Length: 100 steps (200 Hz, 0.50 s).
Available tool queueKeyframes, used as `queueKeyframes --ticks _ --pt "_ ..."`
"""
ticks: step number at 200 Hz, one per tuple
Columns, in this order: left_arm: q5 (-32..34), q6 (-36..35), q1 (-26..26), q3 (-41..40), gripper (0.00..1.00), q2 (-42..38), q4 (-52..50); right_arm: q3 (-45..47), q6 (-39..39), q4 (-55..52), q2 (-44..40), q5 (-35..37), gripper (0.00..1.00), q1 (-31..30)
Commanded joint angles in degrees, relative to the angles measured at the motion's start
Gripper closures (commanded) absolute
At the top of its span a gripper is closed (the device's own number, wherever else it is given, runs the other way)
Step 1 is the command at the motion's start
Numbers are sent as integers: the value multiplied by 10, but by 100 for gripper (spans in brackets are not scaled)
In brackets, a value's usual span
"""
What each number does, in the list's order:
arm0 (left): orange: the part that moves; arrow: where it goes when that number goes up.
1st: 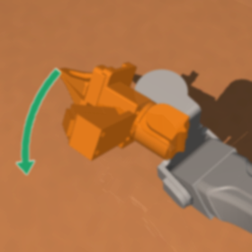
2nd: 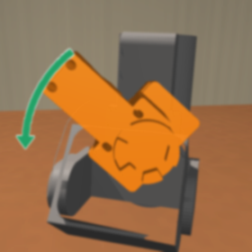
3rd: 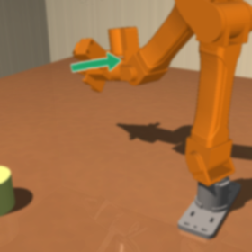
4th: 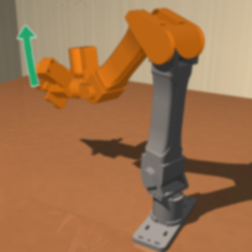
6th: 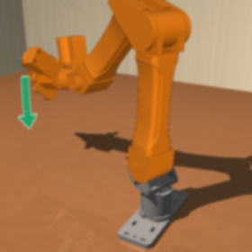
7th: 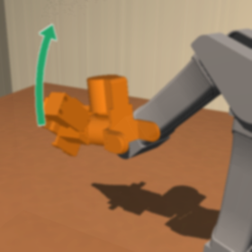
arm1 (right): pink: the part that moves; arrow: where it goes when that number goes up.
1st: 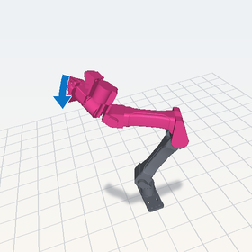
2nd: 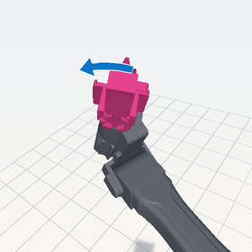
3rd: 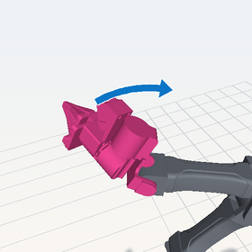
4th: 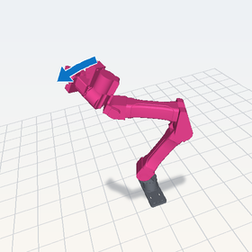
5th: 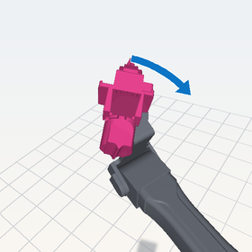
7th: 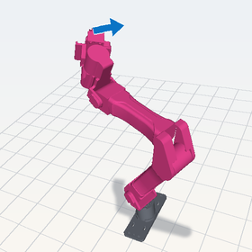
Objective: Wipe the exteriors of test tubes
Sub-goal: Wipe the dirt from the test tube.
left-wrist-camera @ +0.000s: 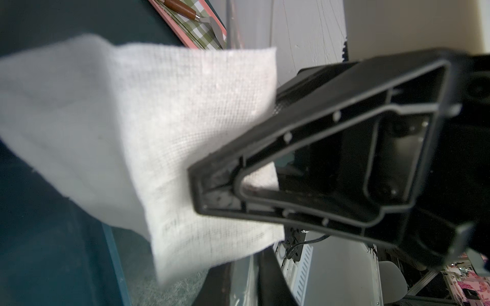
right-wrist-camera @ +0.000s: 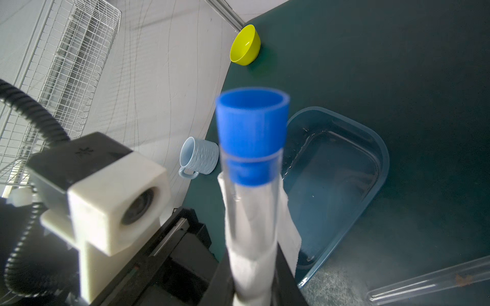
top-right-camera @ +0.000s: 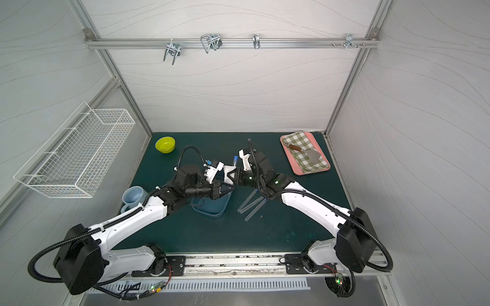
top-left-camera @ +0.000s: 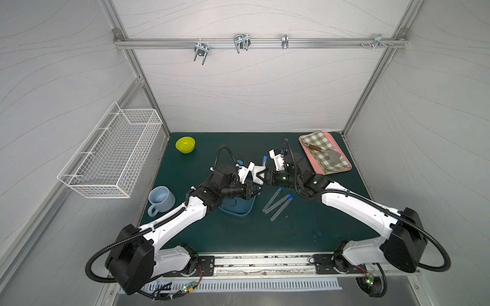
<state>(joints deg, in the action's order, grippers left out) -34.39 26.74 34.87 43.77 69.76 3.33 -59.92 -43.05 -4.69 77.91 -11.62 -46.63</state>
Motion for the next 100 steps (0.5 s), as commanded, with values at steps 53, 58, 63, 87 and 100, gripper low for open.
queueKeyframes --ticks 53,58,63,87,100 --pt "-15 -7 2 2 87 -18 37 -57 4 44 25 -27 80 68" --pt "-16 -7 3 3 87 -17 37 -63 6 44 28 -29 80 71" --pt "-16 -7 2 3 87 -16 38 -68 8 45 29 -30 80 73" --pt "-19 -6 3 5 87 -13 38 -83 14 50 36 -32 79 87" --pt "-20 -4 2 8 87 -11 40 -88 14 55 39 -33 79 92"
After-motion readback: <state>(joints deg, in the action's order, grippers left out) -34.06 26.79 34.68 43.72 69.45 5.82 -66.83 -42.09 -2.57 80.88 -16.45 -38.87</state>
